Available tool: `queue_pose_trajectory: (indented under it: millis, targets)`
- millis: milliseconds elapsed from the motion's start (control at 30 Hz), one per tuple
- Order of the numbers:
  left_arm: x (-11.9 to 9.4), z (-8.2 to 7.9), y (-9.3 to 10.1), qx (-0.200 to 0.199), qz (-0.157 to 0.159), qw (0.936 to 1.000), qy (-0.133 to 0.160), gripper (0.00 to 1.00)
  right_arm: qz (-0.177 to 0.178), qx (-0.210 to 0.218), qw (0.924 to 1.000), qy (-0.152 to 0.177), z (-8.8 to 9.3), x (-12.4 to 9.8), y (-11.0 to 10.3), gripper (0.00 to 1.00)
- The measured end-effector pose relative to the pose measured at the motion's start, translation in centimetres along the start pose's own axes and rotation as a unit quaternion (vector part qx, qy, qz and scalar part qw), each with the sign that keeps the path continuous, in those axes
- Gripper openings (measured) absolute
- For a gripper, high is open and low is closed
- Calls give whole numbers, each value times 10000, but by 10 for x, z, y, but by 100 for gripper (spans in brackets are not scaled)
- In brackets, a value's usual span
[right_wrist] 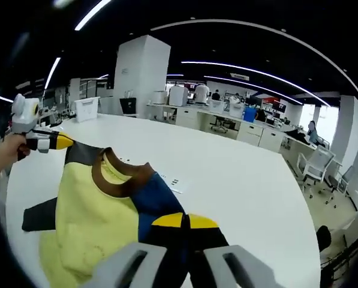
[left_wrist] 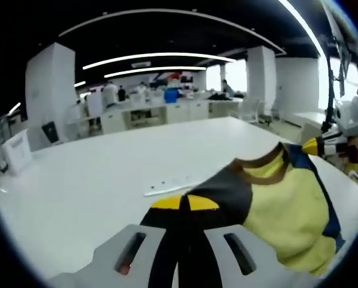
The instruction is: Fold the garment on the visible template until the final outline fits inside the template.
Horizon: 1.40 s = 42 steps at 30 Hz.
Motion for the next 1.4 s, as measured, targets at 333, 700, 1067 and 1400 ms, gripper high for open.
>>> queue_pose_trajectory:
  millis: [333,700,1067,1400]
  targets:
    - [47,30,-8,19,-158,9994,-323,0,127,165,9993,-326,18,45,13,0]
    - [75,57,-9,-51,-276,9971,-707,0,197,279,9967,-734,44,86,20,0]
    - [91,77,-9,324,-424,9932,-1032,0,293,60,9945,-1003,64,101,22,0]
    - [95,84,-10,453,-392,9917,-1142,0,327,137,9929,-1131,68,105,20,0]
Point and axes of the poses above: the point that each gripper's makers call its tool centre point, and the gripper's own axes: x roughly forward along the fingers, y roughly to its right, z roughly out of its underside, the point moved 9 cm from there along -x, roughly backward along the fingers, and after that the axes turned 5 degrees about y, right-handed, at the moved point
